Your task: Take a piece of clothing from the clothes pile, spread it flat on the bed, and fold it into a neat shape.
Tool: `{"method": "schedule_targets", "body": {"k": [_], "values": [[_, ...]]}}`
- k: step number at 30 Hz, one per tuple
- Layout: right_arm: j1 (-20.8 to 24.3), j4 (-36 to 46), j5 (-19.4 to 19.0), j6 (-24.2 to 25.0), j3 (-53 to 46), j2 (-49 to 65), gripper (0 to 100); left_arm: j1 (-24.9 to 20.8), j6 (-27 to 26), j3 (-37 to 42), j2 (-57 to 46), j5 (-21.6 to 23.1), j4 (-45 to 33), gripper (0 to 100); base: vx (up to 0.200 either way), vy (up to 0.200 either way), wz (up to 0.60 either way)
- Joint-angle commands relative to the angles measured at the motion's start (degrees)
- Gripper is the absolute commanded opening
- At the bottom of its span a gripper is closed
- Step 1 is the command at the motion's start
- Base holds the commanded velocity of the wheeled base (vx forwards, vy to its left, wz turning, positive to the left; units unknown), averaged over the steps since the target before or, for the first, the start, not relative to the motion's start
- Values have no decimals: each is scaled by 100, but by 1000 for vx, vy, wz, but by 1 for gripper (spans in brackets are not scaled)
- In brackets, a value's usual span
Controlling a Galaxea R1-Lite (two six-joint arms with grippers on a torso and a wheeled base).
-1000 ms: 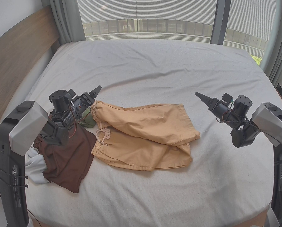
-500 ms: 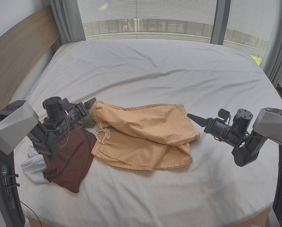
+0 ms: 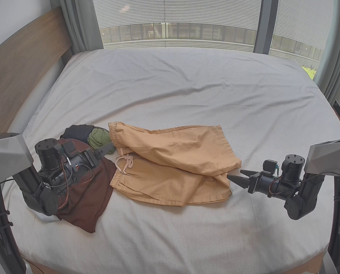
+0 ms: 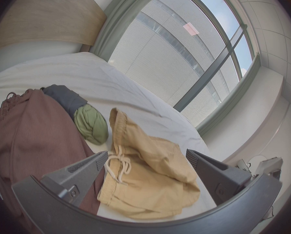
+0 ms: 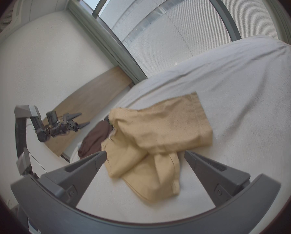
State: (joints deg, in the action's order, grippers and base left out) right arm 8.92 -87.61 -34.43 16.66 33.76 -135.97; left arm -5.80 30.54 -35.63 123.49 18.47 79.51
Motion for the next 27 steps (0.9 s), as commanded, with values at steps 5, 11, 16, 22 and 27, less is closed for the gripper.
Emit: {"method": "schedule_targets", "body": {"k": [5,11,16,22,27], "values": [[-49,69,-29,-93,-519,-430,100,-35,-417,443,395,104,188,100,0,0,0],[162,465,-29,162,-607,-421,100,-35,-408,426,395,122,258,100,0,0,0],[347,535,6,443,-589,-430,100,-53,-408,408,421,122,258,100,0,0,0],[593,482,6,1023,-519,-474,100,-61,-399,417,430,122,267,100,0,0,0],[725,465,173,1181,-308,-685,100,-70,-399,426,430,122,276,100,0,0,0]]}}
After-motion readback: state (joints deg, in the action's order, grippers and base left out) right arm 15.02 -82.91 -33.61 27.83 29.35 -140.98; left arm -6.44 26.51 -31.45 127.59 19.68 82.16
